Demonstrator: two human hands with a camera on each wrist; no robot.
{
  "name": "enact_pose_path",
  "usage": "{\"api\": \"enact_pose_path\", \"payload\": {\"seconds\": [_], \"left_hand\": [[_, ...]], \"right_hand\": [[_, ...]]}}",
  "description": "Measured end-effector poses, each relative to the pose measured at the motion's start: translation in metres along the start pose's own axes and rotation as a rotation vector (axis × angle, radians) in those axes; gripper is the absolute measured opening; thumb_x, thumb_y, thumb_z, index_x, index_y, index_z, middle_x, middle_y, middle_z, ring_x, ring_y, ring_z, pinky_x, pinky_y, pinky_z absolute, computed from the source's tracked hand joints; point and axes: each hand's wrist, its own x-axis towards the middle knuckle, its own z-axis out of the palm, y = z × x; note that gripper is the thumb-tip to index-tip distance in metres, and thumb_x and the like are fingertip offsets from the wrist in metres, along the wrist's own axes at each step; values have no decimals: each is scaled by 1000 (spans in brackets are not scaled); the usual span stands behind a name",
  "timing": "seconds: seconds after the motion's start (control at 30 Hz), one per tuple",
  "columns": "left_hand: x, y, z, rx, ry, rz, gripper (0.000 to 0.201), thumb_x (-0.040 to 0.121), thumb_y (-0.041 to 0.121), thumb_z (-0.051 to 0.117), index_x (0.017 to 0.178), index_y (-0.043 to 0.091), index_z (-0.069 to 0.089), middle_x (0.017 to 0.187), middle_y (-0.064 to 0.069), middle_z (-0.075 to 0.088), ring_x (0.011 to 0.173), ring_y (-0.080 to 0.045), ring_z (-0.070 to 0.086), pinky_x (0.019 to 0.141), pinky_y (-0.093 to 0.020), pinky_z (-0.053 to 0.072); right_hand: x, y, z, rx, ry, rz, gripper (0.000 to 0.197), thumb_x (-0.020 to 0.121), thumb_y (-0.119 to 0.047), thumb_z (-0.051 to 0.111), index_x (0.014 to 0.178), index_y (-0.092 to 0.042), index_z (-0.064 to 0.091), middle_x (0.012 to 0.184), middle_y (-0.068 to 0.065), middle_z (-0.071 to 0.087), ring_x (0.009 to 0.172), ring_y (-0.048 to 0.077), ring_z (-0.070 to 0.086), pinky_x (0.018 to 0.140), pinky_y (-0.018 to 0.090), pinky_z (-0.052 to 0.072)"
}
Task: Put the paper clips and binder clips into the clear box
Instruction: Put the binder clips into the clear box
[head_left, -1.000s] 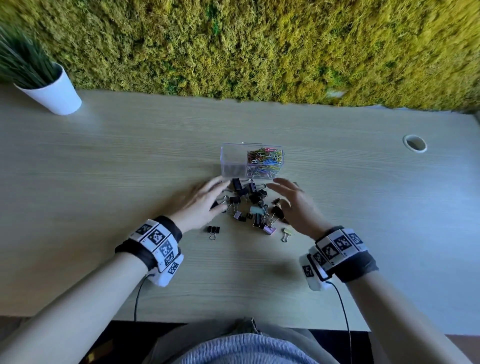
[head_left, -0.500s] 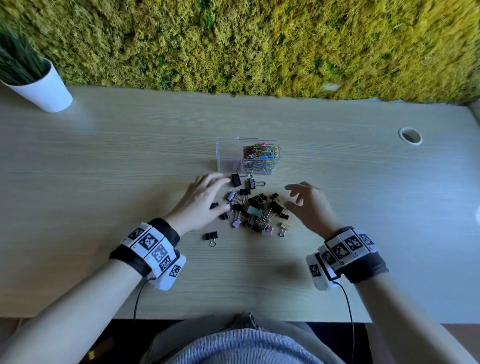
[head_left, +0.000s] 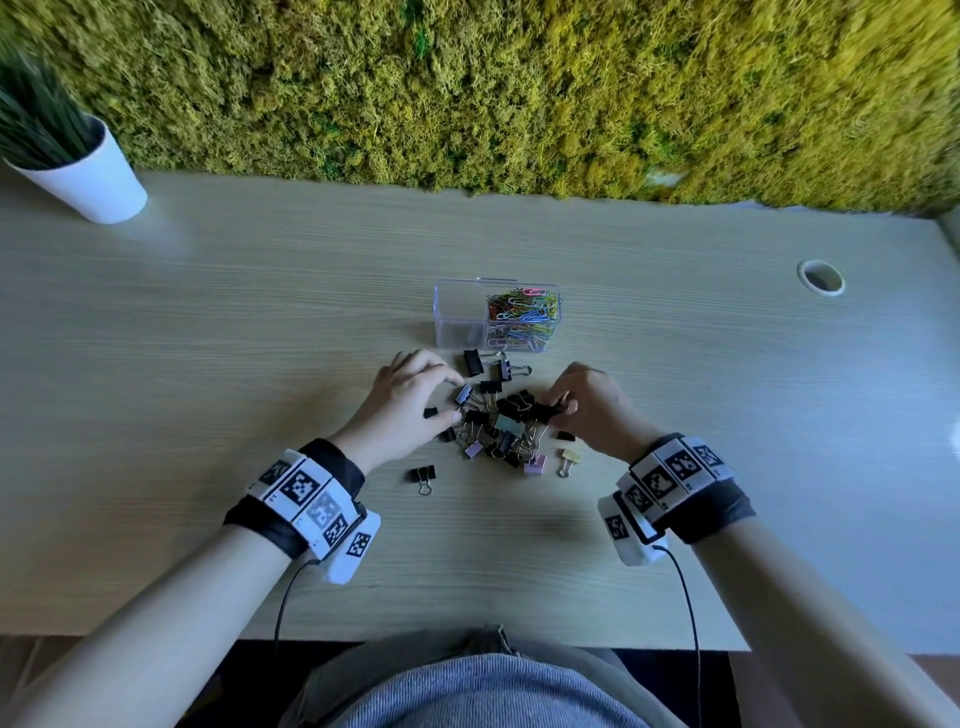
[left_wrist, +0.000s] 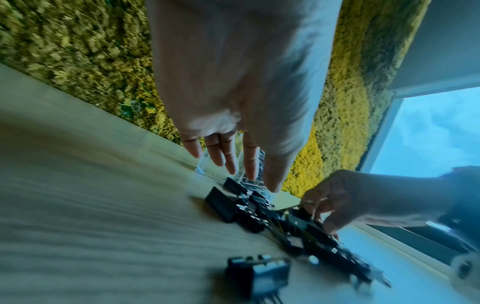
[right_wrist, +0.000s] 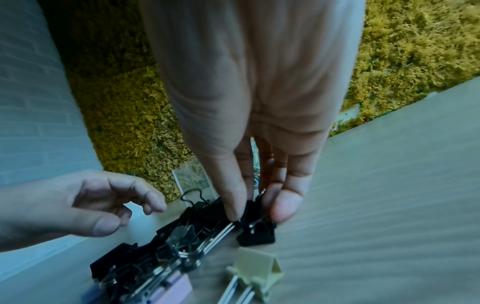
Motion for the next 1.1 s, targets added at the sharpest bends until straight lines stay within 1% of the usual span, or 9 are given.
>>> {"api": "enact_pose_path", "payload": {"seconds": [0.17,0.3,0.4,0.5,0.6,0.73,0.83,0.93,1.1], "left_hand": [[-6,13,10,160,-104,83,37,66,51,74,91,26,64,102,8,50,102,-13,37,86,-36,31],[-7,23,19,311,-144,90,42,60,61,73,80,26,62,97,8,49,99,-16,37,76,-33,21],[-5,28,23,349,-140,74,41,64,59,72,80,23,64,97,7,51,100,-18,39,79,-35,24],[-6,30,25,311,-91,83,31,65,47,78,73,20,66,92,4,56,96,-21,44,78,-37,29],[-8,29,27,319,-54,119,25,61,36,81,64,19,63,85,3,57,90,-24,49,73,-37,31],[-11,27,29,307,-37,115,24,60,34,81,63,19,62,86,3,58,90,-23,50,73,-37,33],[-12,26,29,286,-56,86,23,64,34,81,66,20,64,90,5,58,94,-21,48,75,-37,32],[-14,25,29,268,-62,85,20,65,28,82,64,21,63,88,6,58,93,-20,48,74,-37,32],[-16,26,27,244,-30,83,25,63,33,82,75,24,61,87,7,58,90,-19,47,73,-36,34]], "right_hand": [[-2,6,-3,111,102,78,10,72,-3,72,82,-7,72,87,8,65,75,19,58,65,24,42],[-2,5,-2,118,159,102,15,75,-5,70,90,-4,71,87,10,69,75,20,60,67,27,47],[-3,5,-1,103,221,122,11,79,-2,63,85,2,71,85,16,70,75,29,65,68,34,54],[-3,5,-1,68,167,133,7,73,-1,64,74,4,69,74,20,68,71,34,62,63,40,53],[-3,6,-1,66,118,161,7,70,2,63,70,-1,70,65,14,67,67,31,61,61,36,50],[-7,12,-8,172,170,186,21,75,7,59,86,-5,73,76,8,68,65,16,59,66,26,49],[-17,12,-22,185,6,87,23,73,5,68,92,-8,73,74,5,67,60,4,53,64,21,43],[-25,9,-22,119,-146,11,30,72,7,66,92,-15,73,67,1,65,57,2,50,58,11,39],[-27,13,-6,34,-95,-6,21,72,-7,75,89,-19,72,71,1,65,64,13,55,63,31,47]]}}
